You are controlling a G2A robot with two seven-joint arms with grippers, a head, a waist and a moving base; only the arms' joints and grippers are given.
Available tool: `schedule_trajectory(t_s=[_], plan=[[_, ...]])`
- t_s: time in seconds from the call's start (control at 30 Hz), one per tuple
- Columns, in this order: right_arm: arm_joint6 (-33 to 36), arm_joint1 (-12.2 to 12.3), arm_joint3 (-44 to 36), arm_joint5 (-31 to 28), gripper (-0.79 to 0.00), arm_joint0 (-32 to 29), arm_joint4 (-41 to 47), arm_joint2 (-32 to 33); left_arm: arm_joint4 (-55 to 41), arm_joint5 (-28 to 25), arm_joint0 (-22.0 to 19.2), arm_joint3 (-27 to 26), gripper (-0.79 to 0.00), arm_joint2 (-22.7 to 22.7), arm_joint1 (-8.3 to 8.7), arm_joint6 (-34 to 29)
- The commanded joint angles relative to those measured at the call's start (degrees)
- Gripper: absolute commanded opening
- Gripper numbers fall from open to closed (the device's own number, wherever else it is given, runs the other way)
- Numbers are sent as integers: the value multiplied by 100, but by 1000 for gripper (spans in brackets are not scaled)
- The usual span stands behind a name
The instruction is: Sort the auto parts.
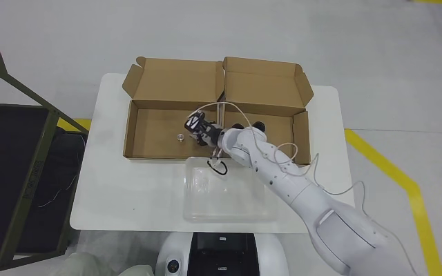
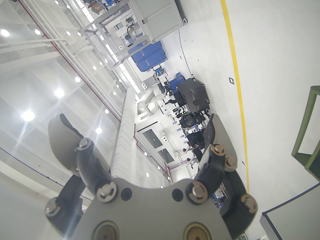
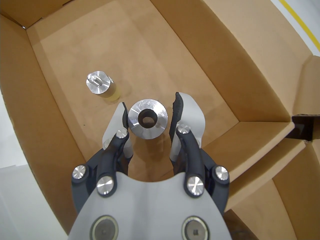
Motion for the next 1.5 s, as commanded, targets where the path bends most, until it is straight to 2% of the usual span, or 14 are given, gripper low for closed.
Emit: schedule_trajectory(t_s=[0.0,0.2,0.4,0.93,1.0,1.2,1.37,1.47], plan=[[-40,18,-78,-1,-388,-16,-26,68,0,0,0,0,0,0,0,0],[-125,150,-573,-124,-314,-172,-118,373,0,0,0,0,0,0,0,0],[-115,394,-1429,-294,-277,-564,-276,871,0,0,0,0,0,0,0,0],[26,1134,-4189,-1217,-212,-2531,-763,2683,0,0,0,0,0,0,0,0],[27,1199,-4403,-1289,-185,-2737,-864,2881,0,0,0,0,0,0,0,0],[-103,1383,-4859,-1490,-172,-3382,-1001,3548,0,0,0,0,0,0,0,0],[-310,1524,-5136,-1622,-77,-3896,-1114,4171,0,0,0,0,0,0,0,0],[-442,1605,-5311,-1674,-62,-4239,-1109,4597,0,0,0,0,0,0,0,0]])
